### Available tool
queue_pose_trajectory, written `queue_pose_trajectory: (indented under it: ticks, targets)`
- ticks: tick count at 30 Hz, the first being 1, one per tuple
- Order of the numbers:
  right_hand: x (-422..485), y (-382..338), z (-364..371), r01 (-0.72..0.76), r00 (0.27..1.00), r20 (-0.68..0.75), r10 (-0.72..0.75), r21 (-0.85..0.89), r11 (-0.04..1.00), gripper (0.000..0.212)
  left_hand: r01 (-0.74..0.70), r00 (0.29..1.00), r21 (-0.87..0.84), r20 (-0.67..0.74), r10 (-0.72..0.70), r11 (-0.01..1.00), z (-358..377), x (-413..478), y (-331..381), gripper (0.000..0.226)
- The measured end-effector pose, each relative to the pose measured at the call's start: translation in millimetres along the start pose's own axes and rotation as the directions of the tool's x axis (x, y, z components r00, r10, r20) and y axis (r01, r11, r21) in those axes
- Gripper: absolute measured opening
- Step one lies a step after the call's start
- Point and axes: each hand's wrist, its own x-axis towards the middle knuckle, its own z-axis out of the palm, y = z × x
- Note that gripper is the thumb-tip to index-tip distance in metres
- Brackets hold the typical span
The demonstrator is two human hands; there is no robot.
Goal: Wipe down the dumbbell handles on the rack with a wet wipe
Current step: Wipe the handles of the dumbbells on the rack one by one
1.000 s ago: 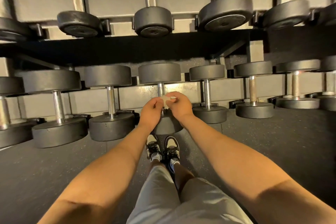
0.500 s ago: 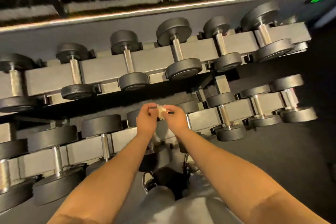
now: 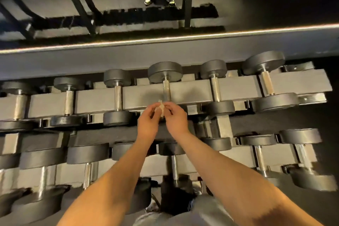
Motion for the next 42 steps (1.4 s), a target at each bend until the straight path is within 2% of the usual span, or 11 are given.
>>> queue_pose_trajectory:
  ticks: [4, 6, 8, 14, 20, 25, 27, 29, 33, 38, 42]
  targets:
    - [33, -12, -5, 0.025, 1.000, 0.008, -0.025, -0.034, 0.999, 0.030, 0.032, 0.998, 0.017, -0.058, -0.031, 0.999, 9, 35, 12, 0.017]
    - [51, -10, -4, 0.033, 0.999, -0.025, -0.036, -0.092, 0.995, 0.029, 0.047, 0.993, 0.081, -0.112, -0.038, 0.996, 14, 54, 13, 0.018]
    - [67, -6, -5, 0.003, 0.999, -0.045, -0.009, -0.142, 0.990, 0.027, 0.076, 0.987, 0.163, -0.153, -0.051, 0.984, 20, 73, 9, 0.020]
    - [96, 9, 2, -0.064, 0.996, -0.086, 0.039, -0.308, 0.949, 0.025, 0.153, 0.975, 0.225, -0.193, -0.110, 0.962, 34, 125, 0, 0.027]
    - [98, 15, 6, -0.054, 0.989, -0.147, 0.000, -0.367, 0.929, 0.026, 0.112, 0.993, 0.236, -0.070, -0.098, 0.965, 43, 154, 0, 0.021]
    - [97, 12, 4, -0.067, 0.991, -0.131, 0.019, -0.371, 0.926, 0.025, 0.079, 0.997, 0.220, -0.035, -0.073, 0.972, 38, 150, -8, 0.006]
    - [97, 12, 3, -0.074, 0.991, -0.130, 0.028, -0.368, 0.927, 0.025, 0.076, 0.997, 0.193, -0.009, -0.076, 0.978, 36, 145, -10, 0.008]
    - [96, 12, 4, -0.079, 0.991, -0.126, 0.035, -0.370, 0.926, 0.025, 0.084, 0.996, 0.189, -0.023, -0.081, 0.978, 36, 148, -8, 0.011]
    - [98, 14, 5, -0.073, 0.990, -0.139, 0.021, -0.380, 0.922, 0.025, 0.096, 0.988, 0.153, -0.139, -0.074, 0.984, 45, 163, 4, 0.010]
    - [98, 13, 3, -0.088, 0.990, -0.135, 0.039, -0.377, 0.922, 0.023, 0.084, 0.996, 0.220, -0.060, -0.072, 0.972, 44, 149, -3, 0.020]
    - [98, 12, 4, -0.088, 0.991, -0.129, 0.042, -0.378, 0.921, 0.021, 0.098, 0.995, 0.225, -0.022, -0.096, 0.969, 38, 139, -8, 0.014]
